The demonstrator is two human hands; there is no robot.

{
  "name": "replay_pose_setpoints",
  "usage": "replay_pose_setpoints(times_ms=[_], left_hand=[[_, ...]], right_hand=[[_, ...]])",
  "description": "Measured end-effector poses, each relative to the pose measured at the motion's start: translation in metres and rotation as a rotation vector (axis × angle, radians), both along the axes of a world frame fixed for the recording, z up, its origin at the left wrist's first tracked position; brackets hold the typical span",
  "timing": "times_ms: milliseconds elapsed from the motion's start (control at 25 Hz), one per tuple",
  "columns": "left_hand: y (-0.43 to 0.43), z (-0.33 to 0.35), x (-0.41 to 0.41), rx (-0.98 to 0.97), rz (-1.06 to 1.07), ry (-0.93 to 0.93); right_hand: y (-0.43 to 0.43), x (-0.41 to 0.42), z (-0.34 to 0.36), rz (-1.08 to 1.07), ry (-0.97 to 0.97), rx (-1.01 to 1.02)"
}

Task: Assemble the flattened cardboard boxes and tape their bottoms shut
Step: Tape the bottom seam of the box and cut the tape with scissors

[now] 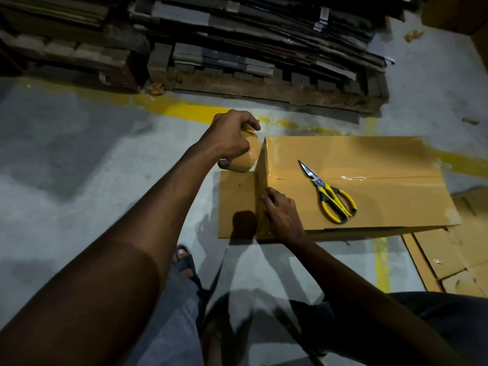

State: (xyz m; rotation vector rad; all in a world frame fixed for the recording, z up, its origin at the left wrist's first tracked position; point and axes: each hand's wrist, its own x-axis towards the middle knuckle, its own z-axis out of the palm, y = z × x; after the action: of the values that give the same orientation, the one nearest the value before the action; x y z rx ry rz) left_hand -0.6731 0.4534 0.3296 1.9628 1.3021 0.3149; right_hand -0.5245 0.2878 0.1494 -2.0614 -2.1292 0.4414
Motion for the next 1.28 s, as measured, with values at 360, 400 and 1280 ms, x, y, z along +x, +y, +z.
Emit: replay_pose_setpoints(times_ms=[360, 400, 1280], left_hand=[[-0.023, -0.007, 0.076, -0.002, -0.047, -0.057], [-0.028, -0.009, 0.091, 0.013, -0.053, -0.069], [-0.07, -0.074, 0.198, -0.166, -0.039, -0.149]], right_hand=[[0.003, 0.118, -0.016, -0.265, -0.289, -0.083], [0.005, 0.137, -0.017, -0.319, -0.288, -0.106], [-0.007, 0.35, -0.011, -1.103, -0.169, -0.066]])
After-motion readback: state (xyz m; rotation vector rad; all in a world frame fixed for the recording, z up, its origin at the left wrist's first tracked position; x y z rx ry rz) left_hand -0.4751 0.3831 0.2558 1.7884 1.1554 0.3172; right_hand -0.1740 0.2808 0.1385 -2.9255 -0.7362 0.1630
